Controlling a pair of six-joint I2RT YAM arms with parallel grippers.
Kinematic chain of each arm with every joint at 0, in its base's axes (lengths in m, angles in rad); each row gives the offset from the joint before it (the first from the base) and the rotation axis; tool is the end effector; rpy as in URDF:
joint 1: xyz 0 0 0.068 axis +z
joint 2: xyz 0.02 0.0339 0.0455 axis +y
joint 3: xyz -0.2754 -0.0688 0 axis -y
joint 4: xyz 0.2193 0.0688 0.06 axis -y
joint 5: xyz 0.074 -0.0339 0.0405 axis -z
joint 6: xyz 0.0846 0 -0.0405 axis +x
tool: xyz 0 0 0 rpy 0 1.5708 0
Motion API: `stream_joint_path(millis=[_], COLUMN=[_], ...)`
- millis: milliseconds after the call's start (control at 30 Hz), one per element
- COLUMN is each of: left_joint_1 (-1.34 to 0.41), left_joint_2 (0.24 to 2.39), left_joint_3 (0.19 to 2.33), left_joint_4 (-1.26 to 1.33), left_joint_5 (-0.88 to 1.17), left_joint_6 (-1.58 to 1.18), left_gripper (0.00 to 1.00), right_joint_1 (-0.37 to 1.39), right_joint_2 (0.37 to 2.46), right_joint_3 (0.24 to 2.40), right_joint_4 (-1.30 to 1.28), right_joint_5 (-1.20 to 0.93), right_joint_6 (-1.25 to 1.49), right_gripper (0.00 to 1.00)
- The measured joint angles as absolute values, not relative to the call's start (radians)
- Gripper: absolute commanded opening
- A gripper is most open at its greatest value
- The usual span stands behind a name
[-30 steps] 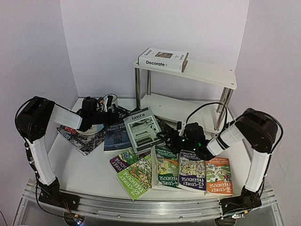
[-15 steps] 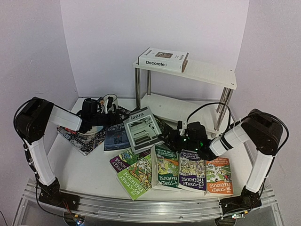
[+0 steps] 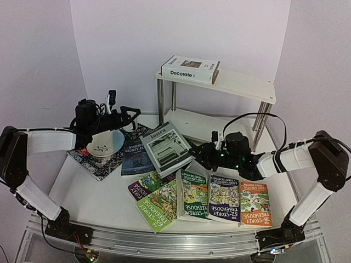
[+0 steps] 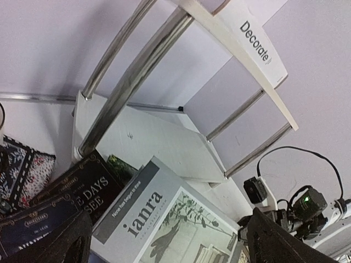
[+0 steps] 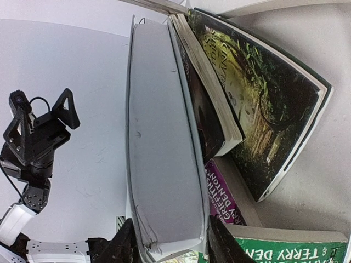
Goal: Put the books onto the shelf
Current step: Adjust the book pile.
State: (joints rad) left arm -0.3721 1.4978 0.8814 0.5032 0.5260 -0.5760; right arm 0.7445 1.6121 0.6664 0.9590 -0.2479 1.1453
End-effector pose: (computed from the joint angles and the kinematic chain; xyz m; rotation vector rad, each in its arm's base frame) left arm 0.3197 -0.1704 0.2937 0.2410 1.7884 -1.1354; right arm 0.2539 0.2622 0.2480 0.1364 1.8205 1.6197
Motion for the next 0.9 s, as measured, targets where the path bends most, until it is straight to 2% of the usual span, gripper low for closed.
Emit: stream_joint_path(millis=[267,567,800,900], left_joint_1=[-0.366,-0.365,-0.365,-0.367], left_joint_2=[1.458,1.442,1.481,1.528], left_joint_3=[0.785,0.869,0.917,0.917], left_joint_4=[0.375,0.064,-0.027,-0.033], left_joint_5=[0.658,0.730,0.802,0.857], left_joint_6=[-0.579,-0.458,-0.414,-0.405], left_gripper=[1.00,0.99,0.89,0.89], right_joint_1=[0.681,0.643,0.644,0.644], right_joint_2=[1.497,1.333,1.294,1.319], right_joint_3=[0.667,0.801,0.813,0.813], right_joint_4=[0.852,0.390,0.265,0.244], right_joint_5=[-0.389,-0.492,-0.525,-0.552], right_joint_6=[1.176,0.969,0.886,0.869], right_gripper=[0.39,0.38,0.38,0.38])
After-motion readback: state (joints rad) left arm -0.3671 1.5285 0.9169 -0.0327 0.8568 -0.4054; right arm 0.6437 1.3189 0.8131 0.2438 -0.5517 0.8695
